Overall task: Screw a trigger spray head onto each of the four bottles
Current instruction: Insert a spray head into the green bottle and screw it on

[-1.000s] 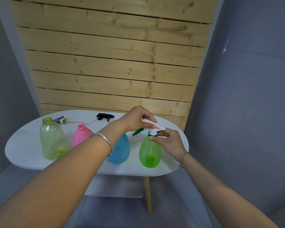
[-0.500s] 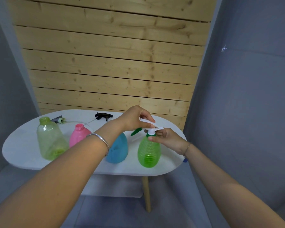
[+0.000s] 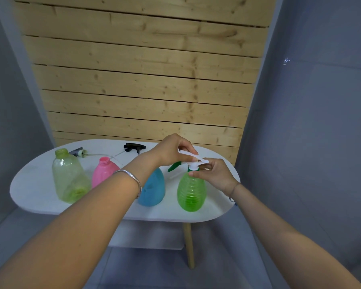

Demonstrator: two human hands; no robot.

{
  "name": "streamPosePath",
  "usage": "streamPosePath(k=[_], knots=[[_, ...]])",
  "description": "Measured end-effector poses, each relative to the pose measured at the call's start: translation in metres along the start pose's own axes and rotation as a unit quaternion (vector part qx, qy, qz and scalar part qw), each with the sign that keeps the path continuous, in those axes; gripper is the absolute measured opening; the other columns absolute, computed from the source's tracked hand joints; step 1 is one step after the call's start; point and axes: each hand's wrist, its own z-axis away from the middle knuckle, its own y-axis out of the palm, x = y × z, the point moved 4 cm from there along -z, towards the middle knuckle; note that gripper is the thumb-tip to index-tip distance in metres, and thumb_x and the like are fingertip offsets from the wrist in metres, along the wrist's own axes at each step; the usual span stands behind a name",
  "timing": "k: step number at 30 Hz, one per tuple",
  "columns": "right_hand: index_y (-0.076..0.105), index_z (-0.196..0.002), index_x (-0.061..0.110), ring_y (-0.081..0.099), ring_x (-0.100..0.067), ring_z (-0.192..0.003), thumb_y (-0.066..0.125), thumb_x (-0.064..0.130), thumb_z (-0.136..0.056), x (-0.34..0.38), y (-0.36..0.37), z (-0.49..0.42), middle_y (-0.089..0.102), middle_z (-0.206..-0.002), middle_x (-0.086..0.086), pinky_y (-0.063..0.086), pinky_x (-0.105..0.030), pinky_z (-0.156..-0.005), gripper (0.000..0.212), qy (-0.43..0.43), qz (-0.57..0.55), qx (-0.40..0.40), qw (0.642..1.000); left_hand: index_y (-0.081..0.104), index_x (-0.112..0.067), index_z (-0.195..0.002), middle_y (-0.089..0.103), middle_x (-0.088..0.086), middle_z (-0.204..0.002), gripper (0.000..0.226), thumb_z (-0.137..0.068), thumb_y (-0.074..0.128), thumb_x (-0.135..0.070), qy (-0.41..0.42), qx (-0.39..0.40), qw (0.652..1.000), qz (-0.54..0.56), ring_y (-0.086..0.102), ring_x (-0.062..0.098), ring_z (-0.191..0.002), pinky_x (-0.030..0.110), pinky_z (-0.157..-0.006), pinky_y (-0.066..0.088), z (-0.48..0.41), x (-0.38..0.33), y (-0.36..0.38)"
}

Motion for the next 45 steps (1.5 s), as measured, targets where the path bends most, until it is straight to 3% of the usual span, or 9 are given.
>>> streamPosePath(k=[3,8,13,18,24,29,35,41,45], knots=[[0.057,-0.089,0.006,0.055,-0.014,-0.079,0.082,0.013,-0.068,0.002,0.006,-0.001,0.060,-0.086,-0.003,0.045,-0.027,-0.078,0.034,-0.019,0.040,-0.018,0.999,0.075,-0.012,-0.093,0.064,-0.015,-0.071,0.019,-0.075,0.077,-0.017,0.002,0.001,1.000,-0.003,0.053,-0.013,-0.060,0.001,-0.055,0.036,0.000,-0.002,0.001],[0.067,-0.109,0.018,0.060,-0.009,-0.113,0.073,0.007,-0.078,-0.006,-0.004,0.001,0.068,-0.114,0.004,0.043,-0.024,-0.101,0.033,0.053,-0.021,0.121,0.991,0.075,-0.010,-0.095,0.063,-0.018,-0.071,0.021,-0.076,0.077,-0.017,0.007,0.003,1.000,-0.007,0.053,-0.015,-0.062,0.001,-0.055,0.035,-0.001,0.000,0.000],[0.064,-0.099,0.014,0.058,-0.003,-0.089,0.081,0.013,-0.070,-0.009,0.003,0.002,0.066,-0.091,0.008,0.044,-0.013,-0.083,0.034,0.008,0.013,-0.011,1.000,0.075,-0.011,-0.094,0.063,-0.019,-0.070,0.019,-0.076,0.077,-0.016,0.011,0.004,1.000,-0.005,0.054,-0.015,-0.061,0.001,-0.054,0.035,-0.002,0.001,0.001],[0.063,-0.114,0.010,0.062,-0.006,-0.100,0.071,0.008,-0.080,-0.002,-0.004,0.000,0.067,-0.107,0.000,0.047,-0.022,-0.094,0.035,0.038,-0.051,0.104,0.993,0.075,-0.015,-0.090,0.065,-0.017,-0.072,0.015,-0.076,0.077,-0.016,0.009,0.005,1.000,0.003,0.054,-0.012,-0.062,0.002,-0.056,0.037,-0.002,0.003,0.001],[0.064,-0.098,0.002,0.054,0.006,-0.070,0.078,0.014,-0.073,-0.002,0.006,-0.003,0.061,-0.082,0.006,0.041,-0.006,-0.066,0.031,-0.019,0.023,0.001,1.000,0.076,-0.015,-0.090,0.067,-0.012,-0.073,0.014,-0.076,0.077,-0.018,0.008,0.002,1.000,0.006,0.054,-0.010,-0.061,0.002,-0.055,0.038,-0.001,0.005,0.001],[0.069,-0.106,0.018,0.061,0.007,-0.099,0.073,0.009,-0.078,-0.007,-0.009,0.000,0.070,-0.102,0.014,0.046,-0.010,-0.087,0.029,0.024,-0.008,0.086,0.996,0.075,-0.017,-0.090,0.067,-0.011,-0.074,0.015,-0.075,0.077,-0.019,0.004,-0.003,1.000,0.006,0.053,-0.009,-0.060,0.003,-0.055,0.038,-0.002,0.006,0.002],[0.069,-0.091,0.015,0.059,0.013,-0.072,0.079,0.008,-0.071,-0.007,-0.002,0.001,0.067,-0.068,0.024,0.041,-0.001,-0.070,0.023,-0.028,0.005,0.000,1.000,0.075,-0.018,-0.091,0.066,-0.015,-0.074,0.015,-0.076,0.077,-0.019,0.007,-0.010,1.000,-0.002,0.055,-0.012,-0.061,0.002,-0.056,0.038,-0.002,0.006,0.002],[0.069,-0.108,0.011,0.062,-0.005,-0.103,0.074,0.014,-0.078,-0.006,-0.006,0.002,0.070,-0.113,-0.003,0.046,-0.012,-0.090,0.031,0.016,0.004,0.050,0.999,0.070,-0.021,-0.109,0.070,-0.004,-0.104,0.030,-0.080,0.073,-0.026,0.001,-0.039,0.999,-0.035,0.063,0.009,-0.092,0.008,-0.075,0.044,0.005,0.006,0.005],[0.068,-0.107,0.011,0.063,-0.007,-0.099,0.075,0.014,-0.077,-0.006,-0.010,0.004,0.071,-0.109,-0.004,0.046,-0.005,-0.078,0.032,0.030,-0.013,0.015,0.999,0.034,-0.029,-0.141,0.043,-0.010,-0.138,0.061,-0.087,0.061,-0.037,0.023,-0.171,0.985,-0.010,0.050,0.006,-0.111,0.021,-0.094,0.040,0.036,0.009,0.017]])
